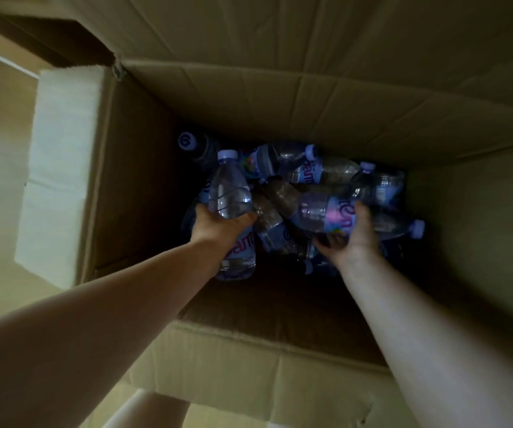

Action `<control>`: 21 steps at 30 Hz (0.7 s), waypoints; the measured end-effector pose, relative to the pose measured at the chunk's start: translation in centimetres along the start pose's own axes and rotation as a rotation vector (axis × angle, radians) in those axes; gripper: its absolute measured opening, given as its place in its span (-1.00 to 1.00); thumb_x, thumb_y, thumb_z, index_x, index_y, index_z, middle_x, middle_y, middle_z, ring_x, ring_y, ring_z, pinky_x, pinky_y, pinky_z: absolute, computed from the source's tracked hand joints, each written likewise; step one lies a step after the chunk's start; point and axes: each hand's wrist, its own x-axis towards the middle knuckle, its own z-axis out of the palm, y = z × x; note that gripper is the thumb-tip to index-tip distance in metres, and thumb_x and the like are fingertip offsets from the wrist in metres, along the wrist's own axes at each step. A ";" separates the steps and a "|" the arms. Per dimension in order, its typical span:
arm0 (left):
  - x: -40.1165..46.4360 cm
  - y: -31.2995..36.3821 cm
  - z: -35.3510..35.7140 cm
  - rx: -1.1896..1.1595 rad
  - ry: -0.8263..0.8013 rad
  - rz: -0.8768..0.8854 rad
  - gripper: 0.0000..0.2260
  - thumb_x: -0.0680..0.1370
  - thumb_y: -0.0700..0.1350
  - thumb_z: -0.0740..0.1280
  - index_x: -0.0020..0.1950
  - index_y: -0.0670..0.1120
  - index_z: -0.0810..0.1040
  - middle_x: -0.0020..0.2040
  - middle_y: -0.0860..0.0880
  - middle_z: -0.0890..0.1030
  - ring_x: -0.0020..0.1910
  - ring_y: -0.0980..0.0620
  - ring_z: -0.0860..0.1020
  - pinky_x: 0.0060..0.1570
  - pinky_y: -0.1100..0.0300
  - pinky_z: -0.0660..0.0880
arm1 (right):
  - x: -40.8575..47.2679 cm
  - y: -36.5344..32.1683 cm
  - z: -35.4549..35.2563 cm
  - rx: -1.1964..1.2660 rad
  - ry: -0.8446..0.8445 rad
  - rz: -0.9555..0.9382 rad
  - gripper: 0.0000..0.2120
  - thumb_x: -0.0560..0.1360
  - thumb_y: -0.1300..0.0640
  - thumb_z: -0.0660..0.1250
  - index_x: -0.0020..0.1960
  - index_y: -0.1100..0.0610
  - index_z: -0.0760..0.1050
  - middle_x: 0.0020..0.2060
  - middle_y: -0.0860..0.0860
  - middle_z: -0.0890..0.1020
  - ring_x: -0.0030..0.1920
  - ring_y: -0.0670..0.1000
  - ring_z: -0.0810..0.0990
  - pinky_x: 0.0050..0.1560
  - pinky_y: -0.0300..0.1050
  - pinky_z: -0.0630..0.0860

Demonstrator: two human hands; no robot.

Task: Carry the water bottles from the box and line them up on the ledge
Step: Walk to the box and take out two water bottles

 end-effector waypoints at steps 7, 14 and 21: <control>-5.2 1.4 -3.9 0.056 -0.071 0.095 -0.37 0.31 0.03 0.58 0.23 -0.03 0.32 0.07 -0.08 0.58 0.00 -0.13 0.61 0.07 -0.09 0.58 | -7.2 -0.6 -0.5 -0.138 -0.036 -0.080 -0.55 0.46 -0.08 0.39 0.29 0.08 0.49 0.12 0.12 0.63 0.11 0.14 0.59 0.02 0.18 0.55; -12.4 2.8 -9.6 0.033 -0.150 0.111 -0.46 0.32 -0.02 0.58 0.17 -0.06 0.39 -0.02 -0.08 0.61 -0.09 -0.08 0.63 0.04 -0.04 0.58 | -16.3 -2.0 0.8 -0.129 -0.165 -0.089 -0.31 0.37 -0.18 0.49 0.41 0.03 0.37 0.22 0.14 0.58 0.16 0.21 0.60 0.13 0.32 0.53; -20.6 2.3 -17.3 -0.093 -0.070 0.125 -0.49 0.35 -0.10 0.56 0.19 -0.12 0.41 0.02 -0.16 0.61 -0.03 -0.15 0.62 0.09 -0.06 0.55 | -27.2 0.9 1.0 -0.392 -0.255 -0.121 -0.46 0.42 -0.13 0.46 0.26 0.17 0.49 0.12 0.23 0.64 0.07 0.20 0.65 0.18 0.24 0.55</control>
